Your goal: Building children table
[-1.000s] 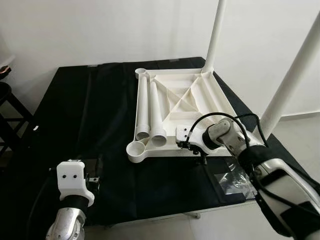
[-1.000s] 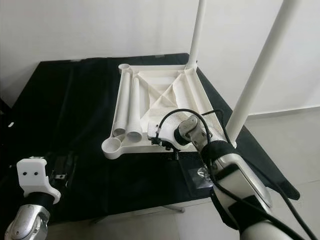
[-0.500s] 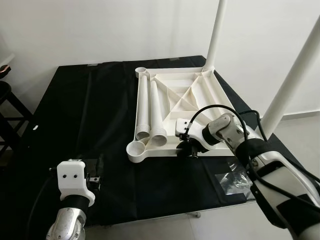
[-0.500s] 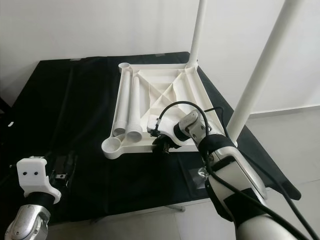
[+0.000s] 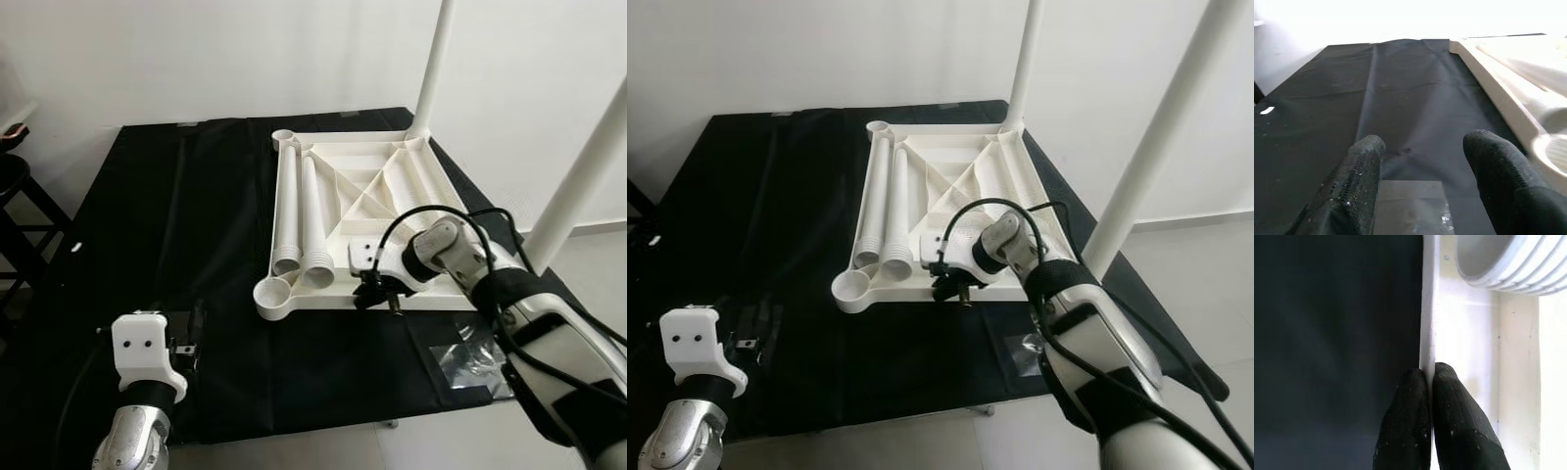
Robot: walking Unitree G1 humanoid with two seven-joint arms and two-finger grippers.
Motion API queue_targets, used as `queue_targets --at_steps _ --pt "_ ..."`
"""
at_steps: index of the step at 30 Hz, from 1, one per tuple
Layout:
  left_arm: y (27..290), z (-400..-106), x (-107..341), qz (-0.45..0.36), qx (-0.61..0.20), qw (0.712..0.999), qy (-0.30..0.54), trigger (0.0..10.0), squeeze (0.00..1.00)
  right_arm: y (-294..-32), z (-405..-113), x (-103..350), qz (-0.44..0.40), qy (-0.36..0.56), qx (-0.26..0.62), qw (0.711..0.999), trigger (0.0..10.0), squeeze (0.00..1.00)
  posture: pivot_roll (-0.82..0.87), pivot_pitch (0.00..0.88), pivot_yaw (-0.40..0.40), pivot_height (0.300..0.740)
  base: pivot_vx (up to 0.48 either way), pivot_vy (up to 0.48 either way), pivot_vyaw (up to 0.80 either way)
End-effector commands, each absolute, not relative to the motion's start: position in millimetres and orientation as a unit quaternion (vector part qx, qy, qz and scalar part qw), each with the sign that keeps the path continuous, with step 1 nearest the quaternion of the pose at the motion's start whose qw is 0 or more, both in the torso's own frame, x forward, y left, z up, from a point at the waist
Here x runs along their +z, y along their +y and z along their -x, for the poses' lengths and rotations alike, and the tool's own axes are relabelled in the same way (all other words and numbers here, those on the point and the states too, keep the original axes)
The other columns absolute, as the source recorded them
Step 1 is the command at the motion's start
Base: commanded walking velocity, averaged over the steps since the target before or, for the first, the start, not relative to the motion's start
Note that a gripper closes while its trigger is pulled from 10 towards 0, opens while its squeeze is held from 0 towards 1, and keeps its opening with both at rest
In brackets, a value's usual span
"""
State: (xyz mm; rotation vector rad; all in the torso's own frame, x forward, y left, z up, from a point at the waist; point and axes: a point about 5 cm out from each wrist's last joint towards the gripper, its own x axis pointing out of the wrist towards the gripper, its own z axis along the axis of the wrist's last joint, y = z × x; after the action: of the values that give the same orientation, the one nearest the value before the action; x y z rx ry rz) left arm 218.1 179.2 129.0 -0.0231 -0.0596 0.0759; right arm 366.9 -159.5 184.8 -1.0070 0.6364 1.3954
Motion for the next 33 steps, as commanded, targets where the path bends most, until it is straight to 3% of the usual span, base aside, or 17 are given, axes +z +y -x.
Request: queue_targets --at_steps 1,4,5,7,8,10,15,16,22,23,24,25,26,27,31,33 --pt "178.8 -218.5 125.8 0.017 0.041 0.999 -0.020 10.0 0.00 -157.1 -357.7 173.4 0.436 0.294 0.643 0.556 0.0 0.00 0.04 0.085 -0.012 0.740 0.000 0.000 0.00" --pt "178.8 -219.0 125.4 0.018 0.041 0.999 -0.020 10.0 0.00 -167.2 -351.6 176.4 0.447 0.306 0.659 0.522 0.0 0.00 0.03 0.082 -0.012 0.740 0.000 0.000 0.00" --pt "178.8 -219.0 125.4 0.018 0.041 0.999 -0.020 10.0 0.00 -167.2 -351.6 176.4 0.447 0.306 0.659 0.522 0.0 0.00 0.03 0.082 -0.012 0.740 0.000 0.000 0.00" --pt "178.8 -219.5 125.0 0.020 0.040 0.999 -0.020 10.0 0.00 -182.9 -344.6 176.1 0.473 0.331 0.661 0.481 0.0 0.00 0.03 0.080 -0.014 0.740 0.000 0.000 0.00" --pt "178.8 -219.5 125.0 0.020 0.040 0.999 -0.020 10.0 0.00 -182.9 -344.6 176.1 0.473 0.331 0.661 0.481 0.0 0.00 0.03 0.080 -0.014 0.740 0.000 0.000 0.00" --pt "178.9 -219.9 124.6 0.020 0.040 0.999 -0.020 10.0 0.00 -194.5 -339.9 173.9 0.491 0.350 0.655 0.454 0.0 0.00 0.03 0.078 -0.014 0.740 0.000 0.000 0.00" --pt "179.1 -220.2 124.1 0.020 0.041 0.999 -0.020 10.0 0.00 -204.1 -336.1 172.4 0.508 0.366 0.647 0.436 0.0 0.00 0.03 0.077 -0.013 0.740 0.000 0.000 0.00" --pt "179.5 -220.4 123.7 0.021 0.041 0.999 -0.020 10.0 0.00 -207.7 -335.2 171.9 0.519 0.368 0.640 0.431 10.0 0.00 0.03 0.075 -0.012 0.740 0.000 0.000 0.00" --pt "181.0 -220.9 122.6 0.020 0.040 0.999 -0.019 10.0 0.00 -211.0 -328.4 171.0 0.527 0.357 0.643 0.426 10.0 0.00 0.03 0.070 -0.008 0.740 0.000 0.000 0.00" --pt "181.0 -220.9 122.4 0.020 0.039 0.999 -0.018 10.0 0.00 -208.7 -326.6 172.6 0.523 0.347 0.649 0.430 10.0 0.42 0.03 0.067 -0.007 0.740 0.000 0.000 0.00" --pt "181.0 -220.9 122.4 0.020 0.039 0.999 -0.018 10.0 0.00 -208.7 -326.6 172.6 0.523 0.347 0.649 0.430 10.0 0.42 0.03 0.067 -0.007 0.740 0.000 0.000 0.00" --pt "180.9 -220.9 122.3 0.020 0.039 0.999 -0.018 10.0 0.00 -206.3 -325.0 174.3 0.518 0.337 0.655 0.434 10.0 0.82 0.03 0.067 -0.007 0.740 0.000 0.000 0.00" --pt "180.9 -220.9 122.3 0.020 0.039 0.999 -0.018 10.0 0.00 -206.3 -325.0 174.3 0.518 0.337 0.655 0.434 10.0 0.82 0.03 0.067 -0.007 0.740 0.000 0.000 0.00" --pt "180.8 -220.8 122.3 0.020 0.039 0.999 -0.018 10.0 0.00 -203.3 -323.9 176.5 0.513 0.326 0.661 0.441 10.0 1.00 0.03 0.067 -0.007 0.740 0.000 0.000 0.00" --pt "180.5 -220.8 122.1 0.020 0.039 0.999 -0.018 10.0 0.00 -193.1 -319.9 185.8 0.486 0.284 0.681 0.468 10.0 1.00 0.03 0.064 -0.007 0.740 0.000 0.000 0.00" --pt "180.0 -220.8 122.2 0.020 0.039 0.999 -0.018 10.0 0.00 -185.6 -315.6 198.8 0.454 0.247 0.699 0.494 10.0 1.00 0.03 0.064 -0.007 0.740 0.000 0.000 0.00"
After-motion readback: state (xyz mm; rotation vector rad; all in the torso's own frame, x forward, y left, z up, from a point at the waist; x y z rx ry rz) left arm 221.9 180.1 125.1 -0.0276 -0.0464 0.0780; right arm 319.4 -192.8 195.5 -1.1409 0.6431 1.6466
